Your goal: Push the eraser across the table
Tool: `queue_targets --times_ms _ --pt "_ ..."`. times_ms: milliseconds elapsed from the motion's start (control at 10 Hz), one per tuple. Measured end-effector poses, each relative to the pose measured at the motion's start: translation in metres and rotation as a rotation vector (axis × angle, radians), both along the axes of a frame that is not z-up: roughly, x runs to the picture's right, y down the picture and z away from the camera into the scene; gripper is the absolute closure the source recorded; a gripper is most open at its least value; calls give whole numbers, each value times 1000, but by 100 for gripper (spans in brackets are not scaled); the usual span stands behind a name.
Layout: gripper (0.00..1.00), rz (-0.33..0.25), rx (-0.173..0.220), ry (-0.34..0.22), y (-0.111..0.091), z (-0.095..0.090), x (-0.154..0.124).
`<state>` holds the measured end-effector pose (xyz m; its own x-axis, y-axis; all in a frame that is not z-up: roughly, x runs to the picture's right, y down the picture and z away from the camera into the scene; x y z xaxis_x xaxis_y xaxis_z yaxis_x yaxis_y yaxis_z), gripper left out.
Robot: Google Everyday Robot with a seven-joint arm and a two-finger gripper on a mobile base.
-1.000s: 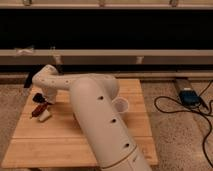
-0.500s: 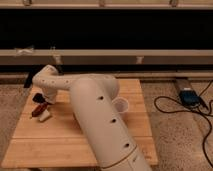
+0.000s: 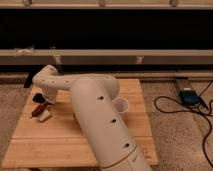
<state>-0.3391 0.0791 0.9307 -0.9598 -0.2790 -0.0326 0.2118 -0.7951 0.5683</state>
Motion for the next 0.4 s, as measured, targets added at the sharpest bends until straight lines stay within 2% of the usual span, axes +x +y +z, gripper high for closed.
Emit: queue_targets --times_ms 100,200,400 --pt "91 0 0 0 0 0 0" --pt "79 0 0 0 0 0 0" --pt "61 0 0 0 0 0 0"
